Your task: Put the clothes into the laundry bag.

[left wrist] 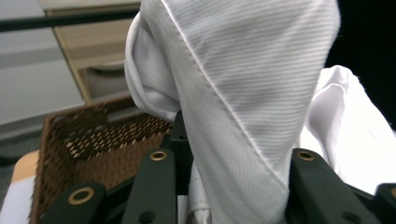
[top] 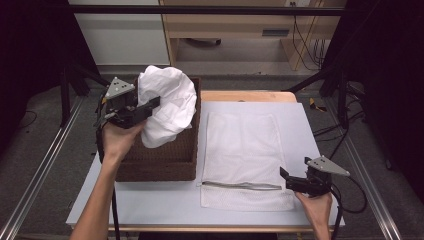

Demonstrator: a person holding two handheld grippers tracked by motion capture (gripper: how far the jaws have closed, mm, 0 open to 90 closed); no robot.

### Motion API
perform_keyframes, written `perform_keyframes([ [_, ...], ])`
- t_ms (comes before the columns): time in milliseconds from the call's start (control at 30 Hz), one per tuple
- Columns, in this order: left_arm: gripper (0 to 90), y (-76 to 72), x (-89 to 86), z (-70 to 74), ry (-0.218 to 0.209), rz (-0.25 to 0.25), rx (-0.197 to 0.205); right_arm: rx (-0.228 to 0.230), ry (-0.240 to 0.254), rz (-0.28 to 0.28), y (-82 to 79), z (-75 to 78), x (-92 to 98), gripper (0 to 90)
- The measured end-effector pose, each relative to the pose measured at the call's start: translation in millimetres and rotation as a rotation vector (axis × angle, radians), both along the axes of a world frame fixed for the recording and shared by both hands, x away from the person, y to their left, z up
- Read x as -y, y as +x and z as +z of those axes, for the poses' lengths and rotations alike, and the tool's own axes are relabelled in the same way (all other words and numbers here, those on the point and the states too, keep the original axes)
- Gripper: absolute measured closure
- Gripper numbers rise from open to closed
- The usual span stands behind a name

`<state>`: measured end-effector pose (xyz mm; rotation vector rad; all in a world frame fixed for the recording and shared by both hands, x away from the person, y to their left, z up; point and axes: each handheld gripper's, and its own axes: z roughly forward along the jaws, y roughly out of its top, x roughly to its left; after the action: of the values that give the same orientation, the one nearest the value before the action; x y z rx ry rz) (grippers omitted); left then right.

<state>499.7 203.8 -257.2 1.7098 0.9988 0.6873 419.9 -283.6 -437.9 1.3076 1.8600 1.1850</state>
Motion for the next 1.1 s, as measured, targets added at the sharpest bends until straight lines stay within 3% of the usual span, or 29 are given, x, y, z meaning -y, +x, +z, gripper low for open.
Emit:
perform_keyframes([
  [233, 65.4, -18.2, 36.0, 13.0, -0.004, -0.080, 0.052, -0.002, 0.001, 0.005, -1.5, 3.0, 4.7, 5.3],
  [500, 65.1, -25.5, 77.0, 9.3, 0.020, -0.145, 0.066, 0.011, -0.012, 0.010, -3.2, 5.1, 4.6, 2.2],
  [633, 64.9, -27.9, 99.9, 4.0, 0.022, -0.190, 0.058, -0.007, -0.018, 0.022, -3.6, 5.7, 3.0, 0.4],
  [667, 64.9, -29.2, 112.5, -0.6, 0.026, -0.215, 0.053, -0.005, -0.027, 0.024, -3.7, 5.4, 2.9, 0.4],
  [800, 64.5, -31.0, 130.9, -10.0, 0.035, -0.243, 0.046, 0.014, -0.034, 0.024, -6.4, 6.1, 3.4, 3.9],
  [833, 64.5, -31.0, 141.5, -17.2, 0.033, -0.264, 0.031, 0.016, -0.032, 0.025, -7.2, 6.7, 3.9, 4.5],
  [967, 64.2, -30.0, 155.5, -30.0, 0.027, -0.284, 0.005, 0.032, -0.043, 0.015, -9.3, 8.5, 5.8, 5.4],
  [1033, 63.7, -27.9, 169.0, -44.6, 0.039, -0.295, -0.024, 0.034, -0.033, 0.007, -10.6, 9.3, 8.3, 6.1],
  [1067, 63.5, -27.9, 169.0, -44.6, 0.039, -0.295, -0.024, 0.034, -0.033, 0.007, -10.6, 9.3, 8.3, 6.1],
  [1100, 63.0, -26.0, 177.8, -55.7, 0.054, -0.303, -0.048, 0.039, -0.023, 0.010, -11.1, 8.5, 9.7, 7.1],
])
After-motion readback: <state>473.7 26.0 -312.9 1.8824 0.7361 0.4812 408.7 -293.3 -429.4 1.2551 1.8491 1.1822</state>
